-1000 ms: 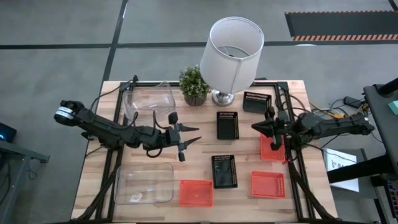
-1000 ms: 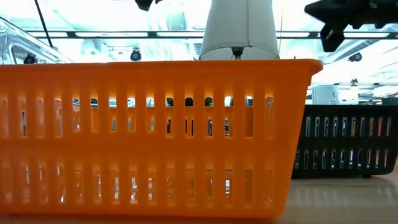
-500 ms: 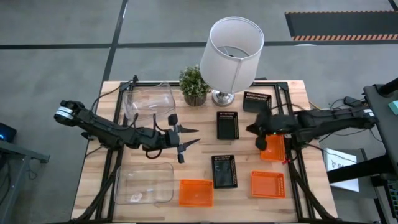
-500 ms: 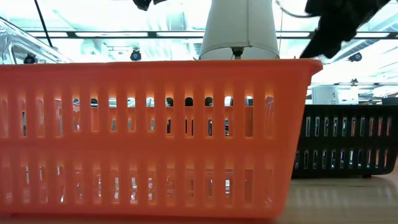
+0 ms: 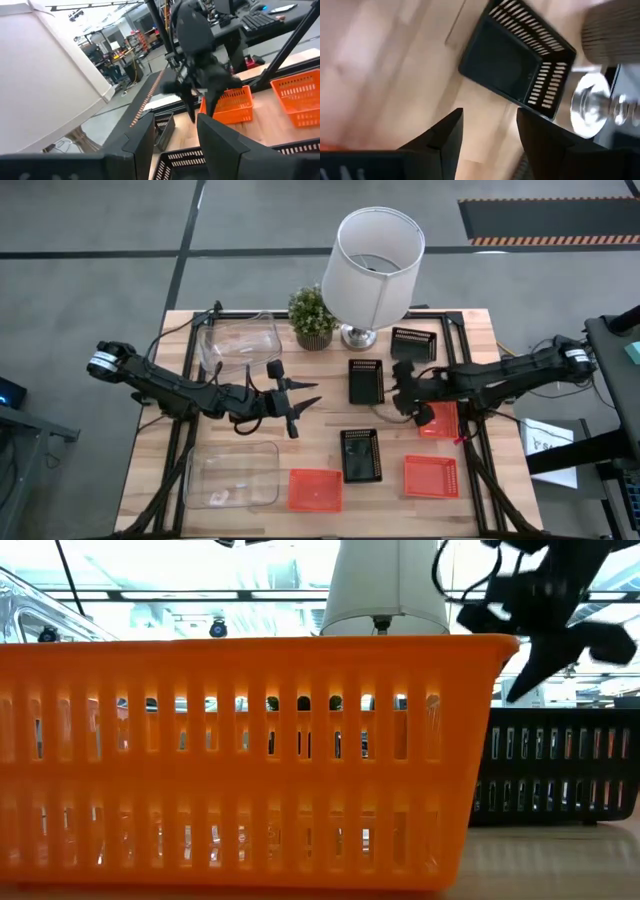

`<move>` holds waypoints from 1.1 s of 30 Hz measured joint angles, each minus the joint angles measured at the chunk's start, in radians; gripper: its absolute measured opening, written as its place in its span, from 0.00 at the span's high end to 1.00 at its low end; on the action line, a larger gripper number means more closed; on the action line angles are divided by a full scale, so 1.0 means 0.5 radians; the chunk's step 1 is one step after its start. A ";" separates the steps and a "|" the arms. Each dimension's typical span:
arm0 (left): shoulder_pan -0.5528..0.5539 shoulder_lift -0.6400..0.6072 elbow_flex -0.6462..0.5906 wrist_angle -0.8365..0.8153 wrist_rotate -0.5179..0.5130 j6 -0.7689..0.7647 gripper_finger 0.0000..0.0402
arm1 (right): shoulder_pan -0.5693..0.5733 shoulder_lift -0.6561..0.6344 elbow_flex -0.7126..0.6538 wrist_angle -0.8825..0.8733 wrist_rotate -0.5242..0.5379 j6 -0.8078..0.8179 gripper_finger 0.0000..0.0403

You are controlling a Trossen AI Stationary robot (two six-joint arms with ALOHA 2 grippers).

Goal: Stack baskets by color
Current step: Stack the middle black bin into the top black bin

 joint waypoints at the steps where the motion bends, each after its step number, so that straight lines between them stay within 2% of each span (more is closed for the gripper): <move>1: 0.000 0.000 0.002 -0.001 -0.001 0.022 0.67 | -0.006 0.049 0.000 0.010 0.039 -0.092 0.56; 5: 0.000 -0.007 0.016 -0.001 -0.001 0.090 0.67 | -0.056 0.235 0.022 0.029 0.127 -0.379 0.57; 12: -0.001 -0.041 0.009 -0.002 -0.002 0.096 0.67 | -0.141 0.558 0.093 0.067 0.199 -0.691 0.61; 26: -0.001 -0.061 0.004 -0.005 -0.001 0.095 0.67 | -0.291 0.944 0.341 0.051 0.189 -0.971 0.64; 29: -0.001 -0.061 0.003 -0.003 -0.001 0.093 0.67 | -0.295 0.991 0.371 0.051 0.164 -1.008 0.70; 33: -0.001 -0.061 -0.001 -0.004 -0.001 0.093 0.67 | -0.292 1.041 0.398 0.042 0.067 -1.072 0.83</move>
